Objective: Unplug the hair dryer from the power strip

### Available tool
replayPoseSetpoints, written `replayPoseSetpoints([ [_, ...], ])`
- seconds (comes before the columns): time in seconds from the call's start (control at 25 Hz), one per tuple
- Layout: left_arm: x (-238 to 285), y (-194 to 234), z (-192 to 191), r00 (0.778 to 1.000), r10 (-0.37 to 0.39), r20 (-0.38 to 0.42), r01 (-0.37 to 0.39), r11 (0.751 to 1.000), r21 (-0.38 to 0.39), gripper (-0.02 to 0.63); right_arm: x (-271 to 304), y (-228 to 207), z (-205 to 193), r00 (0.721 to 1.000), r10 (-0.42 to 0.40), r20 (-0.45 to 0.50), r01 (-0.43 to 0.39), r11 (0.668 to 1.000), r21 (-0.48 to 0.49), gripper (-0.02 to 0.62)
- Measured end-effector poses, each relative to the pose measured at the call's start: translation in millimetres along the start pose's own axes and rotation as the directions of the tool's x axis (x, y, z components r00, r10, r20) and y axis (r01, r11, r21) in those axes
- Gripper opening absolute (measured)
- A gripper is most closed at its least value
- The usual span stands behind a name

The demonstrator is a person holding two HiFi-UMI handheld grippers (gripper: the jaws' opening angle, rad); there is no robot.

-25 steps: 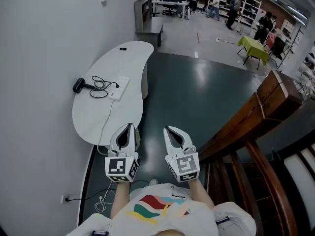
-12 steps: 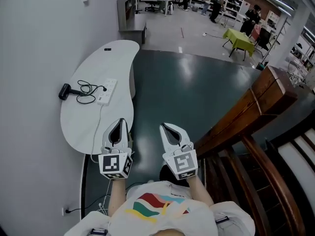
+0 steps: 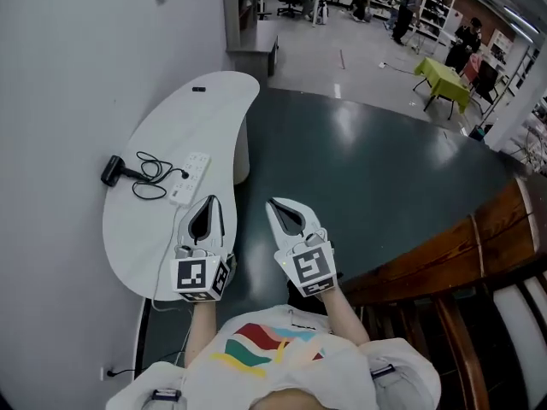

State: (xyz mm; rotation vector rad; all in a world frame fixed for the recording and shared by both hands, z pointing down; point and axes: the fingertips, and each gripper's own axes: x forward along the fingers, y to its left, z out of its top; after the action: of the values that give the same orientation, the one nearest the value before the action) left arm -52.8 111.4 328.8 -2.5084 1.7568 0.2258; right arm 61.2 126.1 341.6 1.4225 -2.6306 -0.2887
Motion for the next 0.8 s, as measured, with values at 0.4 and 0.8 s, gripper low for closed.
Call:
replayPoseSetpoints([
  [0.4,201,17,-6,0.991,0.131,0.037,-0.131,0.991,0.008,-0.002,146,-181,-7,0.995,0.092,0.030,-0.092,0.996,-0.023,0.012],
  [0.8,267,61,-8,0.974,0.225,0.009,-0.225,0.974,0.023,-0.002,238,-204,-2,0.977,0.208,0.042,-0.209,0.977,0.041,0.012],
])
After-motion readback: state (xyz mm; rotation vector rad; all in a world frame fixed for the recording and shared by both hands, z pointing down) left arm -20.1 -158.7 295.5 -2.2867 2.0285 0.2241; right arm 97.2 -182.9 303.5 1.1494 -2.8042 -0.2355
